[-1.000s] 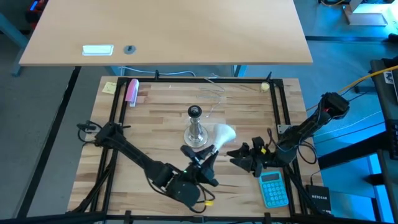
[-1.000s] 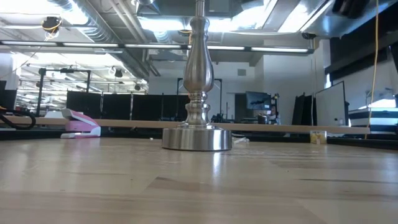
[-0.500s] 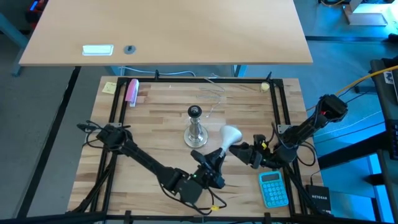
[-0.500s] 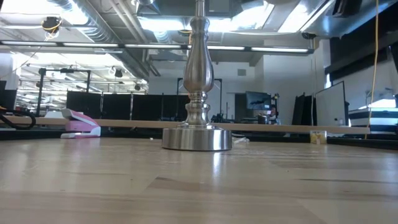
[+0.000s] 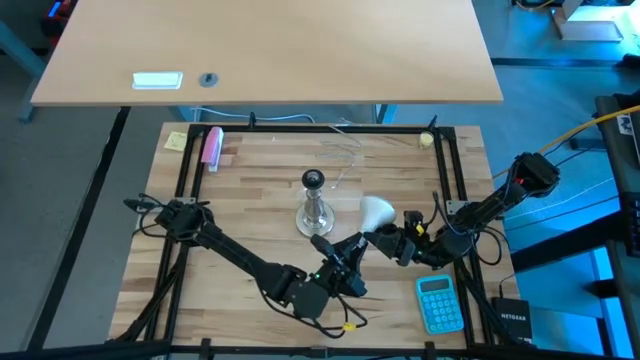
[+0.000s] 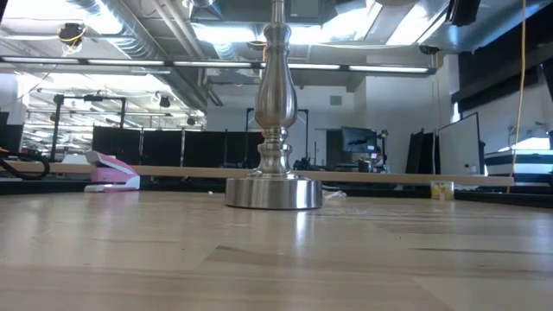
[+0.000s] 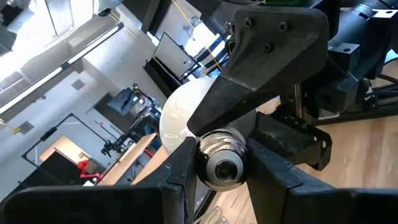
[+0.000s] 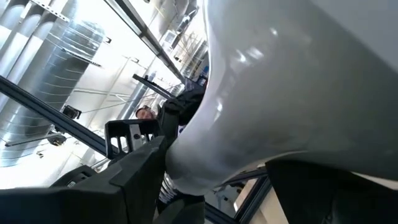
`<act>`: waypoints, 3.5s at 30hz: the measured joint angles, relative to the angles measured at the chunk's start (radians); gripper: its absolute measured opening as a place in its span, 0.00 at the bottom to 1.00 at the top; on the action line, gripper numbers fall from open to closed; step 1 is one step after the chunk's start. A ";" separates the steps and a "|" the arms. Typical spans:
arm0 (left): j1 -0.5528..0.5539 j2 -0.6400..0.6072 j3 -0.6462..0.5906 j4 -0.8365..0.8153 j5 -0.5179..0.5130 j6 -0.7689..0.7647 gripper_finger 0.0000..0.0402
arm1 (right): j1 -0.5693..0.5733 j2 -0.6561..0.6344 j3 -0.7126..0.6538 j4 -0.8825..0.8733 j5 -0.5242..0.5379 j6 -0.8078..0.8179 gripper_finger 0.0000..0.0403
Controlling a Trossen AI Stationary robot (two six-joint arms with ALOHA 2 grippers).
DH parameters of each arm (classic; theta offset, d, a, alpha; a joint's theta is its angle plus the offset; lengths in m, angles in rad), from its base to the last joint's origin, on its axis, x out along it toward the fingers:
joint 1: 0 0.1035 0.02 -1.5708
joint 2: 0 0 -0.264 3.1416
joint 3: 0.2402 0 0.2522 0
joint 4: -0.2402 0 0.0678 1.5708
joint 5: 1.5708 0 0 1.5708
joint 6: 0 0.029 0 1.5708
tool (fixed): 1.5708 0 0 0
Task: Screw lightbulb
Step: Insert the light bulb into the lamp
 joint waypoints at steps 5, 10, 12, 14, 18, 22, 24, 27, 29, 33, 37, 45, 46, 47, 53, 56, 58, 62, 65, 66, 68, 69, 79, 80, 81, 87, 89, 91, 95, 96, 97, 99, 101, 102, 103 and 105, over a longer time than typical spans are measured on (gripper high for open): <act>-0.001 0.000 0.001 0.000 0.007 -0.017 0.23 | 0.000 0.000 0.000 0.018 0.000 -0.012 0.66; 0.003 0.000 0.000 0.001 0.005 -0.030 0.23 | 0.000 0.000 0.000 0.000 0.018 -0.043 0.66; 0.009 0.001 0.000 -0.004 0.003 -0.032 0.23 | -0.002 0.000 0.001 -0.008 0.044 -0.047 0.66; 0.012 0.001 0.000 -0.021 -0.008 -0.044 0.23 | -0.014 0.000 0.001 -0.006 0.041 -0.058 0.67; 0.014 0.001 0.000 -0.020 -0.018 -0.051 0.23 | -0.015 0.003 0.000 0.040 0.067 -0.112 0.70; 0.018 0.001 0.001 -0.020 -0.031 -0.060 0.23 | -0.022 0.003 0.000 0.057 0.075 -0.132 0.72; 0.018 0.001 0.001 -0.023 -0.038 -0.062 0.23 | -0.023 0.002 0.000 0.040 0.051 -0.109 0.71; 0.018 0.001 0.001 -0.023 -0.039 -0.066 0.23 | -0.021 0.002 0.000 0.044 0.063 -0.116 0.71; 0.023 0.001 0.001 -0.023 -0.037 -0.075 0.23 | -0.021 0.002 0.000 0.064 0.100 -0.120 0.71; 0.030 0.001 0.001 -0.023 -0.062 -0.077 0.23 | -0.074 0.002 0.000 0.094 0.081 -0.129 0.71; 0.030 0.000 0.001 -0.023 -0.069 -0.077 0.23 | -0.086 0.002 -0.002 0.094 0.041 -0.119 0.71; 0.028 0.000 0.001 -0.024 -0.070 -0.089 0.23 | -0.086 -0.001 -0.002 0.099 -0.018 -0.145 0.53; 0.028 0.000 0.001 -0.024 -0.073 -0.094 0.24 | -0.086 -0.001 -0.002 0.100 -0.030 -0.152 0.49; 0.028 0.000 0.001 -0.025 -0.079 -0.098 0.26 | -0.086 -0.002 -0.001 0.100 -0.039 -0.162 0.46; 0.023 0.004 -0.001 -0.028 -0.073 -0.119 0.45 | -0.092 -0.002 -0.001 0.092 -0.036 -0.232 0.39; 0.019 0.004 -0.001 -0.026 -0.086 -0.119 0.51 | -0.090 -0.002 -0.001 0.094 -0.046 -0.233 0.39; 0.020 0.004 -0.001 -0.022 -0.094 -0.122 0.54 | -0.089 -0.002 -0.001 0.093 -0.051 -0.236 0.39; 0.012 -0.003 -0.001 -0.018 -0.103 -0.122 0.56 | -0.089 -0.003 -0.001 0.095 -0.054 -0.250 0.39; 0.003 -0.025 -0.001 -0.018 -0.107 -0.140 0.56 | -0.089 -0.023 -0.001 0.097 -0.062 -0.273 0.39; -0.001 -0.036 -0.001 -0.017 -0.102 -0.145 0.56 | -0.089 -0.033 -0.001 0.098 -0.063 -0.287 0.39; -0.013 -0.056 -0.001 -0.014 -0.080 -0.152 0.56 | -0.088 -0.053 -0.001 0.099 -0.063 -0.317 0.39; -0.020 -0.066 -0.001 -0.014 -0.062 -0.155 0.56 | -0.088 -0.063 -0.001 0.099 -0.065 -0.330 0.39; -0.087 -0.193 0.000 -0.194 0.261 -0.421 0.57 | -0.087 -0.148 -0.001 0.087 -0.137 -0.435 0.39; -0.088 -0.214 0.000 -0.271 0.325 -0.501 0.57 | -0.087 -0.154 -0.001 0.080 -0.146 -0.441 0.39; -0.088 -0.240 0.000 -0.361 0.396 -0.591 0.57 | -0.087 -0.162 -0.001 0.066 -0.157 -0.451 0.39; -0.086 -0.344 0.001 -0.842 0.504 -0.959 0.57 | -0.087 -0.212 0.000 -0.018 -0.198 -0.484 0.39; -0.104 -0.351 0.000 -0.963 0.381 -1.042 0.57 | -0.087 -0.237 0.000 -0.067 -0.208 -0.494 0.39; -0.128 -0.364 0.000 -1.107 0.293 -1.163 0.57 | -0.087 -0.270 0.000 -0.123 -0.211 -0.515 0.39; -0.147 -0.386 0.001 -1.418 0.253 -1.480 0.57 | -0.087 -0.331 0.000 -0.235 -0.210 -0.563 0.39; -0.145 -0.386 -0.003 -1.490 0.245 -1.564 0.57 | -0.087 -0.347 0.000 -0.260 -0.207 -0.572 0.39; -0.142 -0.386 -0.017 -1.551 0.233 -1.640 0.57 | -0.088 -0.361 0.000 -0.285 -0.204 -0.582 0.39; -0.133 -0.393 -0.060 -1.645 0.216 -1.774 0.57 | -0.103 -0.385 0.000 -0.337 -0.203 -0.588 0.39; -0.120 -0.419 -0.116 -1.685 0.217 -1.867 0.57 | -0.121 -0.404 0.000 -0.394 -0.213 -0.588 0.39; -0.116 -0.436 -0.148 -1.683 0.219 -1.891 0.57 | -0.131 -0.412 0.000 -0.413 -0.222 -0.587 0.39; -0.111 -0.453 -0.184 -1.673 0.225 -1.909 0.57 | -0.143 -0.417 0.000 -0.427 -0.232 -0.586 0.39; -0.095 -0.493 -0.268 -1.632 0.248 -1.927 0.57 | -0.171 -0.426 0.000 -0.454 -0.260 -0.580 0.39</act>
